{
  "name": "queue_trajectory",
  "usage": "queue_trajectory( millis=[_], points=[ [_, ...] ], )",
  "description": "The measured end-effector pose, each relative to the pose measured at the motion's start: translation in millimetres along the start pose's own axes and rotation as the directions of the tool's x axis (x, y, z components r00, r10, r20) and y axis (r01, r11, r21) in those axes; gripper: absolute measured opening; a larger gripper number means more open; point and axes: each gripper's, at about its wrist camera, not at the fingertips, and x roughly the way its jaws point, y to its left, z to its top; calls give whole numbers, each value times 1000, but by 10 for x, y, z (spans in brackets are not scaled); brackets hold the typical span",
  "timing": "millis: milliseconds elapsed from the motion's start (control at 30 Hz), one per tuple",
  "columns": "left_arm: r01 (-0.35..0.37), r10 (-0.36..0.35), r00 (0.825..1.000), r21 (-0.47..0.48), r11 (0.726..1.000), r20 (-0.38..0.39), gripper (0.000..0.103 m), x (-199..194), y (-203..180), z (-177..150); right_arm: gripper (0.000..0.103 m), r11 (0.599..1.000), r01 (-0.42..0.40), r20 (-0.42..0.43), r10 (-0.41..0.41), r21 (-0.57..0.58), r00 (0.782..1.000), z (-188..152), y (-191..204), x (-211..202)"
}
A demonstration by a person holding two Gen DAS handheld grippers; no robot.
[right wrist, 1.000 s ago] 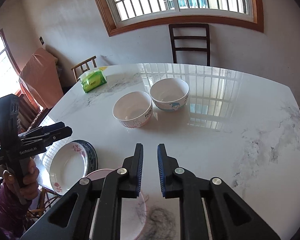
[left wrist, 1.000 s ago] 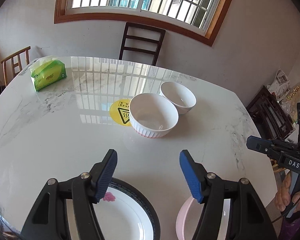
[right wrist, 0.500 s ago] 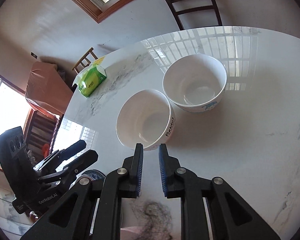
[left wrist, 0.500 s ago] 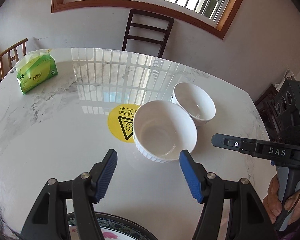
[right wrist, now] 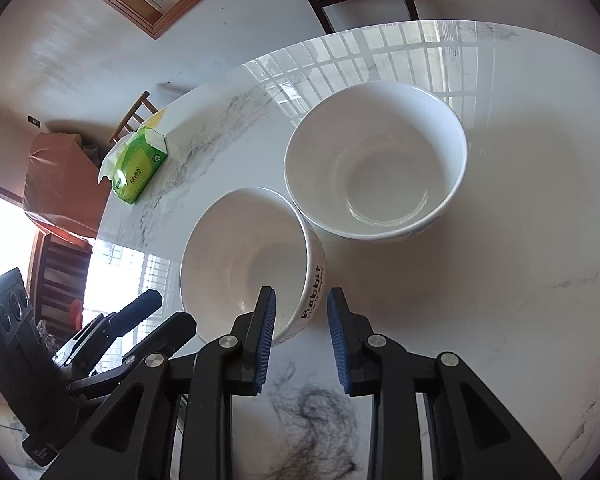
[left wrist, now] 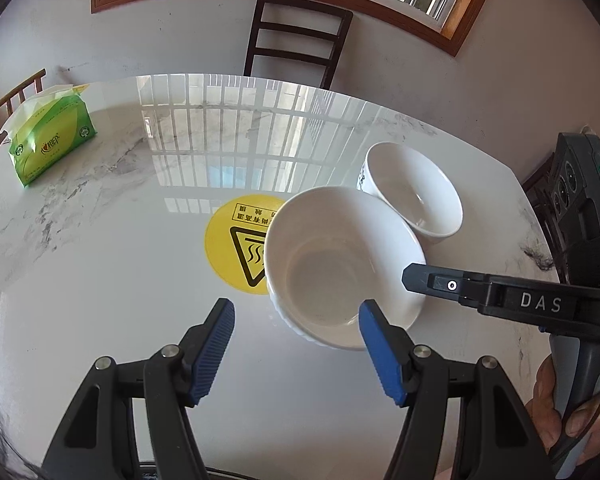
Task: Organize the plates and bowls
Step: 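Move both grippers to the pink-banded white bowl and close on its rim, then lift the pink-banded white bowl and carry it over the pink bowl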
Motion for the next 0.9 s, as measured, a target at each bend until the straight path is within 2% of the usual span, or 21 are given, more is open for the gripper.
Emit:
queue_trajectory(
  millis=[67,133,167,200,267,333,367,500,600,900],
  points=[
    [-33,33,999,21,999,5,66,26,-27,-6,26,1000,4,-8,-4,8,1000,25,-2,55],
    [-25,25,1000,25,999,-7,63,68,-29,-10,26,1000,5,-13,-5,9,1000,38,1,93],
    [-17,17,1000,20,1000,-18,56,98,-19,-7,26,1000,9,-15,-9,6,1000,43,12,113],
    [-7,8,999,13,1000,-40,28,142,-6,-9,26,1000,15,-22,-15,1,1000,38,22,132],
    [1,-3,999,-29,1000,-45,23,167,57,1,19,1000,22,-35,-22,-2,999,32,31,188],
    [-18,16,999,-42,999,-45,16,161,78,7,18,999,36,-28,-37,-28,999,25,61,187],
    [-28,26,999,-43,999,-40,14,152,83,5,18,999,35,-28,-36,-34,999,21,70,180],
    [5,-9,999,-72,997,-47,14,59,89,-83,16,1000,7,-29,-8,-28,1000,-17,12,110],
    [-4,3,1000,-52,999,-24,14,-93,-3,-164,15,1000,-29,-30,29,-8,999,-69,-34,23],
    [-8,8,998,3,1000,66,14,-664,-317,-369,13,998,-64,5,64,-25,998,-392,0,-407]
  ],
)
